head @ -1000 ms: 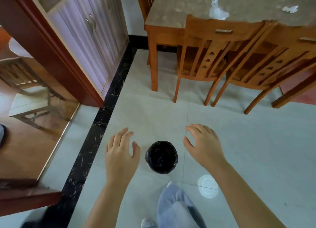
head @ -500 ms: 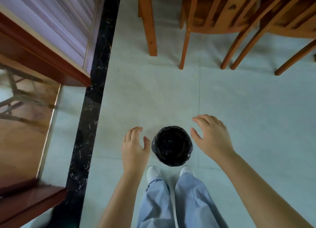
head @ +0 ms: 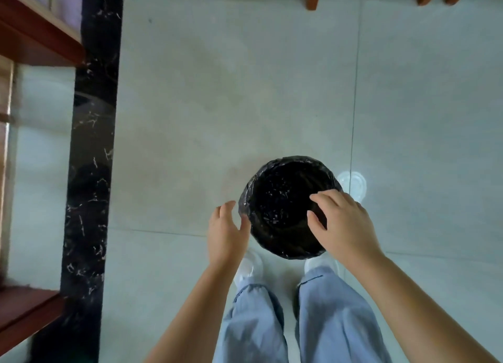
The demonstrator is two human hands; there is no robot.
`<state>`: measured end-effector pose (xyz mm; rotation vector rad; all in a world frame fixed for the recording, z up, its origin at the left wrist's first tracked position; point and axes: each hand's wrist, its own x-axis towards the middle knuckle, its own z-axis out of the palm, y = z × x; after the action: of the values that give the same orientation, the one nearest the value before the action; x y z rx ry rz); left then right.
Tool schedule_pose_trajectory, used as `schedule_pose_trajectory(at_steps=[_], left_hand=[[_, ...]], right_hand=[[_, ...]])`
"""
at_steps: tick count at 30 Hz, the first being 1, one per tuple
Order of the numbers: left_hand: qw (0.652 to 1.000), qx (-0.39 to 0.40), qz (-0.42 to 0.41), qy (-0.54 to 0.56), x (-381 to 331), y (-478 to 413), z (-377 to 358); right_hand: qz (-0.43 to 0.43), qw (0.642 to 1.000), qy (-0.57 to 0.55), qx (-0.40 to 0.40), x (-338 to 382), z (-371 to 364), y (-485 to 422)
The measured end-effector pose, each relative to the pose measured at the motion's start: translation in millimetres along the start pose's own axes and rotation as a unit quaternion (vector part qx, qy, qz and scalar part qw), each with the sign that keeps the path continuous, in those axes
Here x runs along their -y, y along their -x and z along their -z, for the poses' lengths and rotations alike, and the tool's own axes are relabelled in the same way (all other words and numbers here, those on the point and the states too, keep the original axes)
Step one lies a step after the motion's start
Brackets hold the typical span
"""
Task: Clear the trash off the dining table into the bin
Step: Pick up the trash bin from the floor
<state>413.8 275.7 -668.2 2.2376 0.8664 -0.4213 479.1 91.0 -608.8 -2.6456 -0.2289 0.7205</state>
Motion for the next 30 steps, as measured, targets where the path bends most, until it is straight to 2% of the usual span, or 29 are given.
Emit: schedule_pose_trajectory(at_steps=[6,14,22,30], left_hand=[[0.998,0.012,0.042,0.042,35,-29,-52],[0.995,0.019,0.059,0.083,52,-52,-80],[0.977,0.075,0.099,0.176,39,-49,-72],[0.989,0.048,0.058,0.126,9,-9,-46]], right_hand=[[0.02,1.0,-0.005,-0.003,-19,-58,-16],[0.036,0.999,-0.004,-0.002,-24,-89,-35],[0.025,0.999,-0.001,0.026,-26,-79,-31],[0.019,1.0,-0.009,0.023,-8,-34,-12]])
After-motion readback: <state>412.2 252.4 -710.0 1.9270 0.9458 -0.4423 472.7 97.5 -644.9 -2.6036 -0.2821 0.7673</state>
